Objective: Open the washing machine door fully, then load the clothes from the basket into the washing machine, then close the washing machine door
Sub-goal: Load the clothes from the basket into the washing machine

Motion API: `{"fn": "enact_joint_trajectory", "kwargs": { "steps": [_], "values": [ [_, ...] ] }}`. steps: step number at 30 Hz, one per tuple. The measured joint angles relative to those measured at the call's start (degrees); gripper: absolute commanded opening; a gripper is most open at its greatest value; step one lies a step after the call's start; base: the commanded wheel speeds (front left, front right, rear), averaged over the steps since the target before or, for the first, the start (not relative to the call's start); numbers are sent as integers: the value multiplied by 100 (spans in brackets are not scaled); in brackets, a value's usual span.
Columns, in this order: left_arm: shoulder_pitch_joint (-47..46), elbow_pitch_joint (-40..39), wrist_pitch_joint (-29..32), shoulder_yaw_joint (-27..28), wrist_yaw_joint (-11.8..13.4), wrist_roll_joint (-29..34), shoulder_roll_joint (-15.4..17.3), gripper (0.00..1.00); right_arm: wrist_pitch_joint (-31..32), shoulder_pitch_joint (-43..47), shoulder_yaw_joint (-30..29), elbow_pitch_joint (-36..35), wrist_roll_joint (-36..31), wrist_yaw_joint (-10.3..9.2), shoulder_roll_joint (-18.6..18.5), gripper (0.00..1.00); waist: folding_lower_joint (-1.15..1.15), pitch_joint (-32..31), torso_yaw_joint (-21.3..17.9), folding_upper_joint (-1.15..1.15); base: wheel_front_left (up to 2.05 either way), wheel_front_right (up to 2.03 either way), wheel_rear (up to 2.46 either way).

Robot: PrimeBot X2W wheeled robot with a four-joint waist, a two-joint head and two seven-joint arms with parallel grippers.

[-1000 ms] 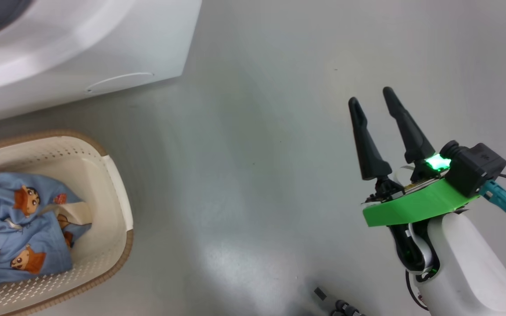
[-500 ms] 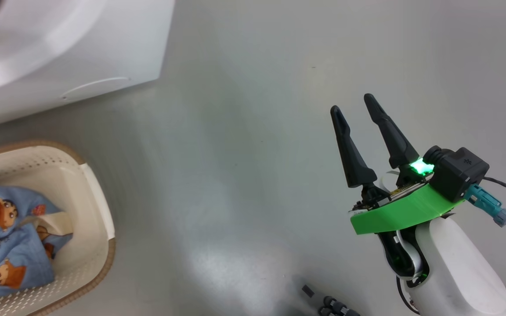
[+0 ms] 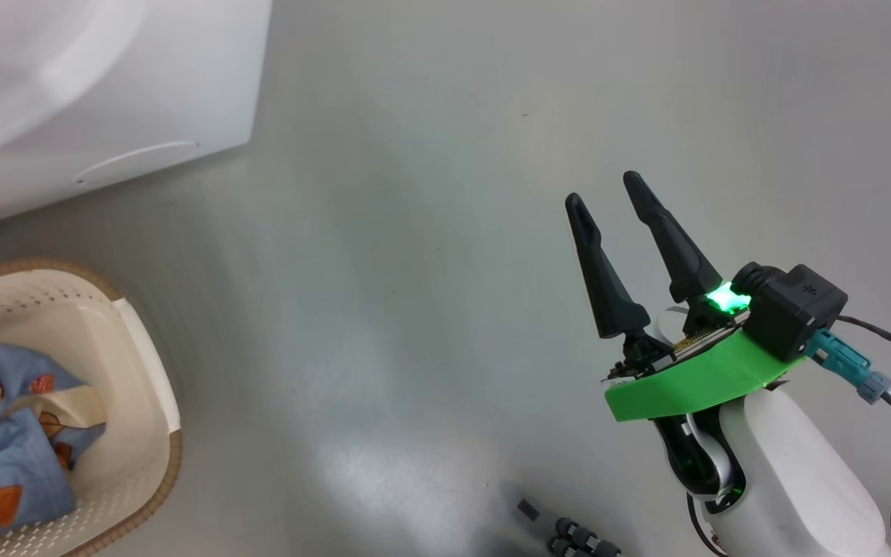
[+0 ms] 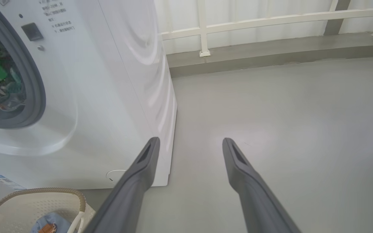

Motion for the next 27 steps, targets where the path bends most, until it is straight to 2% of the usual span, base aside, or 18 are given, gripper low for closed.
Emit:
{"fn": "enact_joint_trajectory", "kwargs": {
  "steps": [8,9,10,11,12,13,21,27],
  "values": [
    [-155,1199,21,-254,-66,167,24,0,1,3,3,8,0,0,14,100,0,-61,56,0,0,0,0],
    [-234,1362,92,-294,-94,188,22,11,1,3,1,8,0,0,15,100,0,-66,75,0,0,0,0],
    [-311,1486,145,-346,-109,213,23,43,0,2,-2,9,0,0,15,100,0,-70,97,0,0,0,0],
    [-397,1593,194,-402,-112,245,25,61,0,2,-7,10,0,0,15,100,0,-75,118,0,0,0,0],
    [-482,1717,294,-442,-135,258,24,96,0,2,-9,11,0,0,15,100,0,-81,143,0,0,0,0],
    [-537,1808,400,-486,-145,267,24,100,1,2,-8,12,0,0,15,100,0,-89,167,0,0,0,0],
    [-611,2114,999,-635,-246,297,27,100,1,1,-16,20,0,0,10,100,0,-177,329,0,0,0,0],
    [-613,2139,832,-625,-261,178,-8,100,1,1,-24,22,0,0,-7,100,0,-244,408,0,0,0,0]
  ]
}}
